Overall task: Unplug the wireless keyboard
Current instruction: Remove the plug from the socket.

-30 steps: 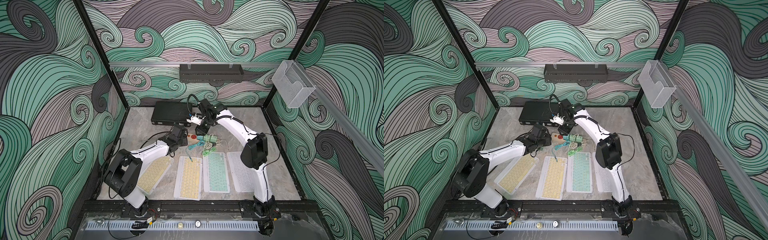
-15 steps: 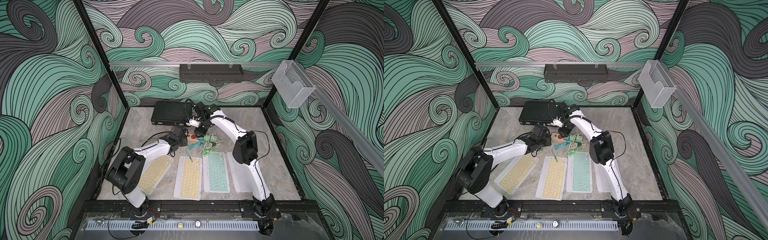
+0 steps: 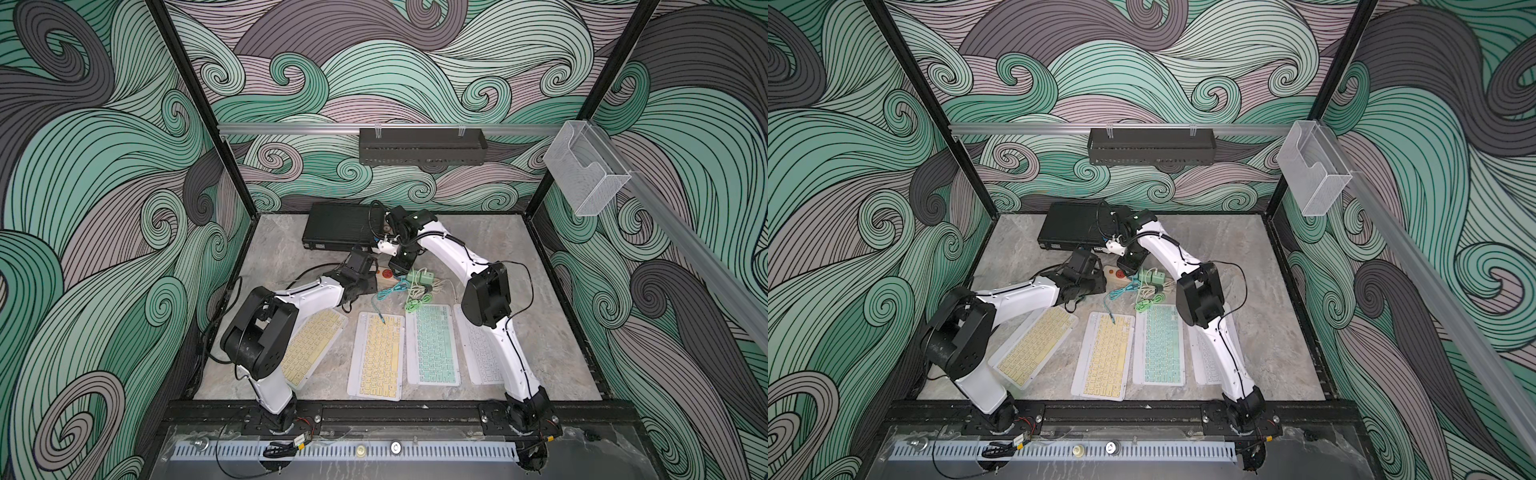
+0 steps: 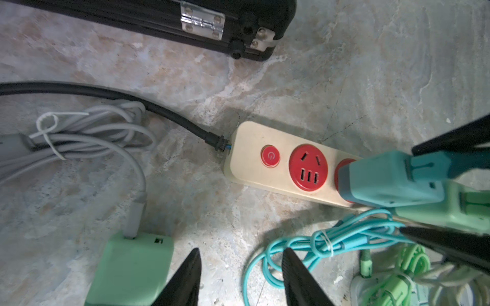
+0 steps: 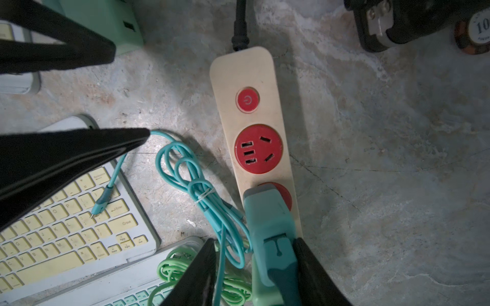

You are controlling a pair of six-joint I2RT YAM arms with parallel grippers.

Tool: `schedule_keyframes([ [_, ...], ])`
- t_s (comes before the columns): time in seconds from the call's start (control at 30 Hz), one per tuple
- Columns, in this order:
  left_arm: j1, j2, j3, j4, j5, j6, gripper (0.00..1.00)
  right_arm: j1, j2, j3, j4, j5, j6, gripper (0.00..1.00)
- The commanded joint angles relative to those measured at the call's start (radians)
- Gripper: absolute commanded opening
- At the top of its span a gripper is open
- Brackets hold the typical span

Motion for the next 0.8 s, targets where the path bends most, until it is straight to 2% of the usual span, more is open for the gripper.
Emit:
schedule_keyframes([
  [0.0,0.007,0.011,0.04,-0.009,0.026,-0.007,0.51,0.0,0.054,0.019,-0.036,0.011,-0.03,0.51],
  [0.33,0.008,0.022,0.043,-0.006,0.037,-0.01,0.51,0.003,0.066,0.037,-0.035,0.048,-0.028,0.56],
  [0.6,0.009,0.021,0.044,-0.005,0.041,-0.01,0.51,0.007,0.062,0.041,-0.036,0.001,-0.038,0.52],
  [0.77,0.009,0.022,0.044,-0.006,0.044,-0.01,0.51,0.007,0.061,0.047,-0.036,-0.031,-0.037,0.44],
])
